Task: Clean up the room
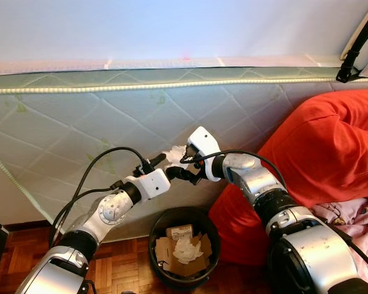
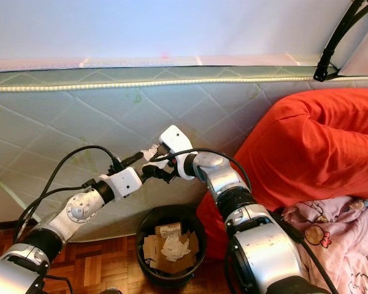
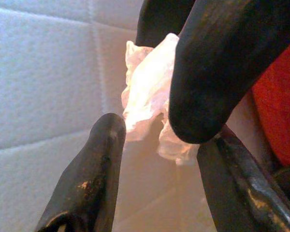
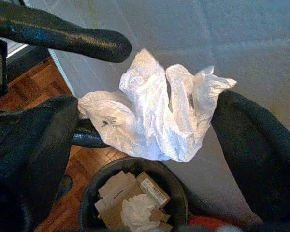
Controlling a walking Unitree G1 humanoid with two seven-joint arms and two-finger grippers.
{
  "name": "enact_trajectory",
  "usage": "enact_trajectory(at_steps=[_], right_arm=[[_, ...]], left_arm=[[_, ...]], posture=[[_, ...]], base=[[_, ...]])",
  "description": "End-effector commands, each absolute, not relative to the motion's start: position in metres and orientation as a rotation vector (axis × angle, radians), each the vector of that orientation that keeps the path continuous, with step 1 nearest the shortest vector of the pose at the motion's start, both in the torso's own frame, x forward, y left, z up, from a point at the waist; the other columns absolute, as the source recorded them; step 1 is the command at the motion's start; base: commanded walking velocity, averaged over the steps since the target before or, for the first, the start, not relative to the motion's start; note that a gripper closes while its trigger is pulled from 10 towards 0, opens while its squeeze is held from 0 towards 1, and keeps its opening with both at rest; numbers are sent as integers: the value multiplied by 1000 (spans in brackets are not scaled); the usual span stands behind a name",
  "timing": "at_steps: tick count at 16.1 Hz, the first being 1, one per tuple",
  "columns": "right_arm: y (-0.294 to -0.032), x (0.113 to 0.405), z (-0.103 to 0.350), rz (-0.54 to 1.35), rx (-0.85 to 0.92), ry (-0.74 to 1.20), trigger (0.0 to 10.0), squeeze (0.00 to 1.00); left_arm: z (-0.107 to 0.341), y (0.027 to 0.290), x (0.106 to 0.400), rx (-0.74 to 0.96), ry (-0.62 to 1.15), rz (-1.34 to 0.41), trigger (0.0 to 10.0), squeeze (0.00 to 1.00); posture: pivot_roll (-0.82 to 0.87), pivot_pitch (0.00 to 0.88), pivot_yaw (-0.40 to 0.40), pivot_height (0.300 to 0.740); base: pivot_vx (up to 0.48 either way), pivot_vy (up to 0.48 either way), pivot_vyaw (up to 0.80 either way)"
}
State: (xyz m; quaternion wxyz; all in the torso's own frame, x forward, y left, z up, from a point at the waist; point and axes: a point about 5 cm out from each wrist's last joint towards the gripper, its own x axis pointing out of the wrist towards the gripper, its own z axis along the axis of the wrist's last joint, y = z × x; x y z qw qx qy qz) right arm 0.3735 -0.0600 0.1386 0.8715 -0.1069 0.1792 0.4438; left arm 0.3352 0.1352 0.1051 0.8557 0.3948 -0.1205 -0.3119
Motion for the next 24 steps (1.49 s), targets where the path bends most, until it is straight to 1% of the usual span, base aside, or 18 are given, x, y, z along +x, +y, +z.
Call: enact_trajectory(at_steps=[1,2,3,4,18,24], right_arm=[[-61,374,141,927,-227,367,10000,0],[-61,374,142,926,-226,361,10000,0],[-61,375,143,922,-222,358,10000,0],[-61,375,143,922,-217,358,10000,0],[-64,375,144,906,-208,362,10000,0],[-66,378,145,866,-201,353,10000,0]], left_arm=[[105,130,335,825,-255,-693,3294,0],[101,128,334,835,-242,-709,627,0],[101,127,334,836,-244,-705,745,0],[101,127,334,832,-245,-700,0,0],[105,127,338,833,-256,-681,0,0],[96,134,335,811,-200,-665,0,0]], posture=[[122,64,-126,718],[119,68,-126,718],[119,71,-127,718],[119,74,-128,718],[115,92,-126,718],[123,92,-126,718]], base=[[0,0,0],[0,0,0],[0,0,0],[0,0,0],[0,0,0],[0,0,0]])
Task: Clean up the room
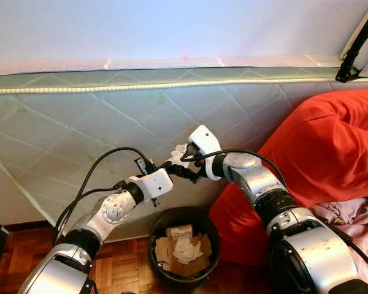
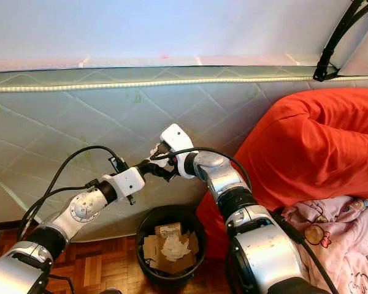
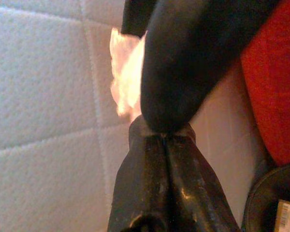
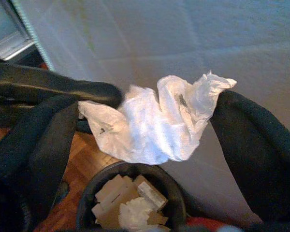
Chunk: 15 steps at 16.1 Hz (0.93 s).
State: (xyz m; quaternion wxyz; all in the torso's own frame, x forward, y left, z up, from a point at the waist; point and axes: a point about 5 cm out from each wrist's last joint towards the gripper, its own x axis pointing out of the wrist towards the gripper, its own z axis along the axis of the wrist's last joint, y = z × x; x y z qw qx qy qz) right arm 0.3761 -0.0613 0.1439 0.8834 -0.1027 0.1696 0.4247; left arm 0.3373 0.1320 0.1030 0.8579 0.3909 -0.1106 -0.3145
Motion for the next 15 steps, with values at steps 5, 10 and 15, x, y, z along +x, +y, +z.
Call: enact_trajectory(at_steps=[5,10,15], right_arm=[[-73,383,151,803,-180,337,10000,0],[-83,383,143,761,-180,369,10000,0],[-100,380,120,654,-162,445,10000,0]], left_arm=[[89,145,332,781,-159,-612,0,0],[92,151,333,725,-170,-544,0,0],[89,158,330,713,-147,-538,0,0]], posture=[[123,95,-123,718],[123,97,-122,718],[127,101,-124,718]], base=[[0,0,0],[0,0,0],[0,0,0]])
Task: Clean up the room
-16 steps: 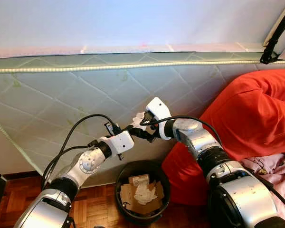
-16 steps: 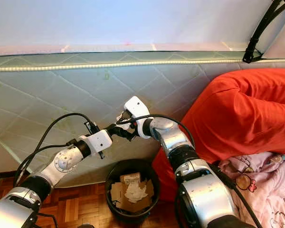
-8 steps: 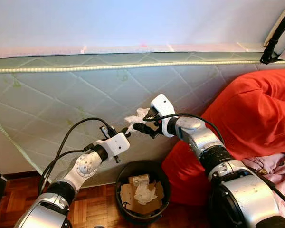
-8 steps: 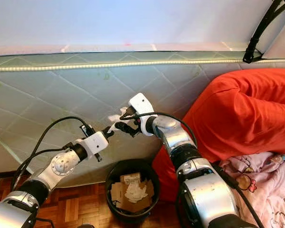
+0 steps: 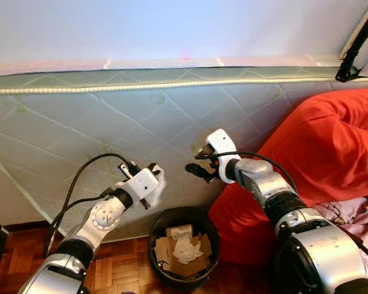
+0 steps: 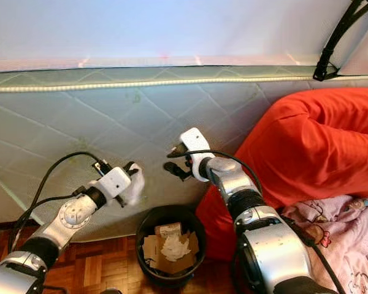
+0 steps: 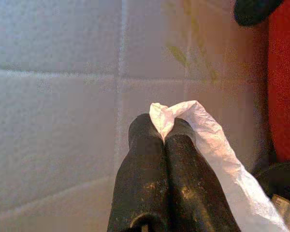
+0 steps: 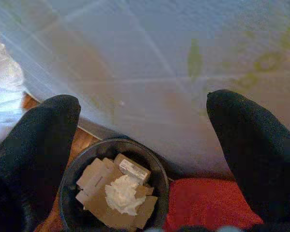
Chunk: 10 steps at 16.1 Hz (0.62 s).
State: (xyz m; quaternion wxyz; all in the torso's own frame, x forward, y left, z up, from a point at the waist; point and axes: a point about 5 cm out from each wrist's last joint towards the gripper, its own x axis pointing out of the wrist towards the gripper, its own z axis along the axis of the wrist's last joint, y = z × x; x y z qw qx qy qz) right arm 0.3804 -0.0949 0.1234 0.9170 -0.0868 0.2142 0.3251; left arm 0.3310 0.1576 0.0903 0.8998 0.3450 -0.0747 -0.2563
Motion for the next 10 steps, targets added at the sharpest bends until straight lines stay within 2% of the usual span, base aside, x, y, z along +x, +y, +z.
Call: enact_trajectory(at_steps=[1,3,6,7,8,9,10], right_arm=[[-101,378,117,653,-165,457,10000,0],[-103,377,112,640,-170,467,10000,0],[-108,373,103,598,-130,429,10000,0],[-113,371,97,547,-61,412,10000,0],[-130,358,74,432,45,426,10000,0],[-132,356,69,418,58,435,10000,0],[-142,342,48,346,67,483,10000,0]], left_arm=[[88,158,329,711,-142,-542,0,0],[86,158,328,699,-127,-547,0,0],[74,162,325,554,-30,-498,0,0],[71,166,324,467,-13,-422,5765,0],[65,173,321,261,11,-294,10000,0],[64,174,320,241,14,-276,10000,0],[57,182,314,148,41,-185,10000,0]], posture=[[127,100,-124,718],[128,101,-123,718],[124,98,-120,718],[128,97,-118,718],[132,98,-114,718],[131,97,-112,718],[119,90,-104,718]], base=[[0,0,0],[0,0,0],[0,0,0],[0,0,0],[0,0,0],[0,0,0],[0,0,0]])
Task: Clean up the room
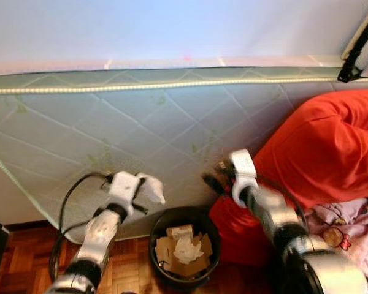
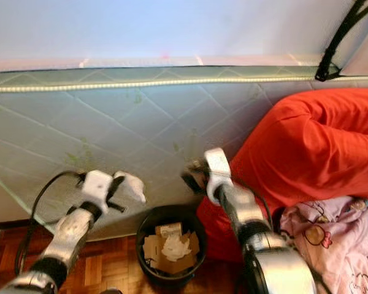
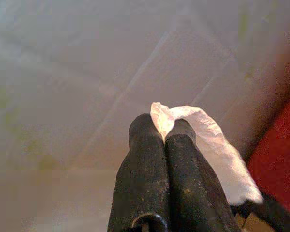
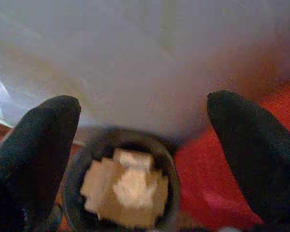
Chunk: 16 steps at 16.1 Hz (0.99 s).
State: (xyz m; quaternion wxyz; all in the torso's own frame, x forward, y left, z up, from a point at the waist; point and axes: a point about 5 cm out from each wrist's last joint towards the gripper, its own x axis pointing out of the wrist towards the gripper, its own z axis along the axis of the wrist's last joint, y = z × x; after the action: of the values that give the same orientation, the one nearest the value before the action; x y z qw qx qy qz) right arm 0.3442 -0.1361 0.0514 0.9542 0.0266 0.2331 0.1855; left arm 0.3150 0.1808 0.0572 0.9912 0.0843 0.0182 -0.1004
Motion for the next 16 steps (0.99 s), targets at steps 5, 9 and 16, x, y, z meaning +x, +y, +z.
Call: enact_trajectory(at_steps=[5,9,16], right_arm=[[-176,281,-19,85,120,659,10000,0],[-181,248,-46,-53,191,741,10000,0],[-162,241,-52,-70,240,729,10000,0]], left_arm=[[38,202,299,-16,124,-9,10000,0],[54,185,308,135,78,-180,10000,0],[62,184,316,129,82,-221,10000,0]], posture=[[110,53,-83,718],[147,29,-64,718],[135,30,0,718]], base=[[0,0,0],[0,0,0],[0,0,0]])
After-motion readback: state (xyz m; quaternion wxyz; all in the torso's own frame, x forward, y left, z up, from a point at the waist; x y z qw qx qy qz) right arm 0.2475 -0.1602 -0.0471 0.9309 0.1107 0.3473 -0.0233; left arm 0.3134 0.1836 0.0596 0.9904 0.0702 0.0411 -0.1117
